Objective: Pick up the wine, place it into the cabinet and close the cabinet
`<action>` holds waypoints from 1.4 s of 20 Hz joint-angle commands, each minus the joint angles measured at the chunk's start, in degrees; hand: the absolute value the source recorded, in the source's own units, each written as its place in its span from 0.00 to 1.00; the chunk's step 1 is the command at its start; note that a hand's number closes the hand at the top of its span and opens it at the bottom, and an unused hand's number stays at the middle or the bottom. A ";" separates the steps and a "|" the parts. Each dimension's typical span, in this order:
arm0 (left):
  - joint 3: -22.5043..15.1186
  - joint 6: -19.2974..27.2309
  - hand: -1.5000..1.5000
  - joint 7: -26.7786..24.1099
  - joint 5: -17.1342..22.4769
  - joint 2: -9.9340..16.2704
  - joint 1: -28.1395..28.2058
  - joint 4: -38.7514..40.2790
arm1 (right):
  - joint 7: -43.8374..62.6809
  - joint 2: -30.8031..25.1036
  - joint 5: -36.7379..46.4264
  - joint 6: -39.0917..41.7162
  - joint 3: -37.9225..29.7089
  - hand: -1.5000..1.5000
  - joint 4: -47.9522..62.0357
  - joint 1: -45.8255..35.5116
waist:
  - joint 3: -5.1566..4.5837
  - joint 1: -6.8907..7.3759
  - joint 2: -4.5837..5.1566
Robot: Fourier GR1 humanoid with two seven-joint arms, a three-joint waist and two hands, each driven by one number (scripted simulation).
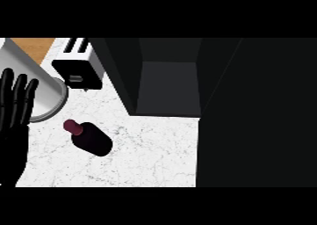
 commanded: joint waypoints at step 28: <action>12.47 -22.59 0.00 27.31 69.18 31.12 -2.67 -0.56 | 32.27 4.65 5.97 -7.65 23.30 0.00 -31.77 5.80 | -0.37 -2.01 1.27</action>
